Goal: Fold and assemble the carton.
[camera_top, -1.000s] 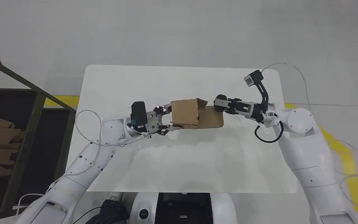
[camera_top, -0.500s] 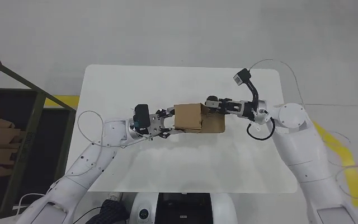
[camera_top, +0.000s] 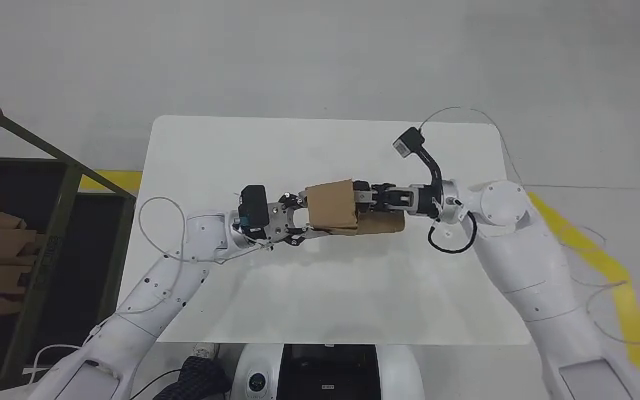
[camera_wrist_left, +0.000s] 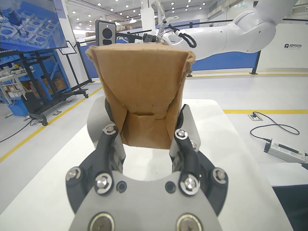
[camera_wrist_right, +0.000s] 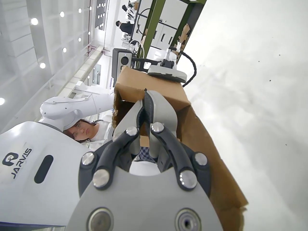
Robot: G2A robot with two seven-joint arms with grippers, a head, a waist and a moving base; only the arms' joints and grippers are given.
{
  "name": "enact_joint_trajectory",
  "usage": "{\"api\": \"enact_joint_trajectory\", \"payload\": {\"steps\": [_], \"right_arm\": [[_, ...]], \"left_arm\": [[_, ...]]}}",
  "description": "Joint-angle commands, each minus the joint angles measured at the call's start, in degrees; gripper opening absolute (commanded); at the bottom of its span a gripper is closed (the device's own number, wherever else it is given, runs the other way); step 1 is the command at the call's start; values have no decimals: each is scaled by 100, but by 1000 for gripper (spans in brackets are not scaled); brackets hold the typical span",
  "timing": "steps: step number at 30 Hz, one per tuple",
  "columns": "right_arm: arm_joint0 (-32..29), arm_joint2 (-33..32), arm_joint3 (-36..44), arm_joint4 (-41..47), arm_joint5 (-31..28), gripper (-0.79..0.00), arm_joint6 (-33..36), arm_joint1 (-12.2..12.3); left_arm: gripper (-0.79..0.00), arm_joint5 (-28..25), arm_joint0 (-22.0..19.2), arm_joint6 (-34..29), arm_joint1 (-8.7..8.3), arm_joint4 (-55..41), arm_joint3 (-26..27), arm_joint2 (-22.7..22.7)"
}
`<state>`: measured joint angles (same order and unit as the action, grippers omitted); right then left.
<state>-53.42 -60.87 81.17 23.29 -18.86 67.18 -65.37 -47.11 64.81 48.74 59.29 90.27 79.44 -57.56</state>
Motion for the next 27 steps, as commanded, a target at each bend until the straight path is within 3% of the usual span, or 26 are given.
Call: {"api": "enact_joint_trajectory", "payload": {"steps": [1, 15, 21, 27], "right_arm": [[-25, -40, -39, 42, -46, -785, 57, 12], [-1015, -1603, -151, -177, -8, -785, -680, 364], [-1042, -1484, -400, -170, 313, -785, -500, 372], [-828, -1022, -576, 322, 58, -785, 114, 280]], "left_arm": [[-400, -8, 0, 7, -2, 0, -3, -1], [-400, 3, 39, 122, -22, 40, 17, -34], [-400, 7, 59, 155, -31, 57, 54, -40], [-400, 22, 53, 114, -30, 50, 61, -31]]}}
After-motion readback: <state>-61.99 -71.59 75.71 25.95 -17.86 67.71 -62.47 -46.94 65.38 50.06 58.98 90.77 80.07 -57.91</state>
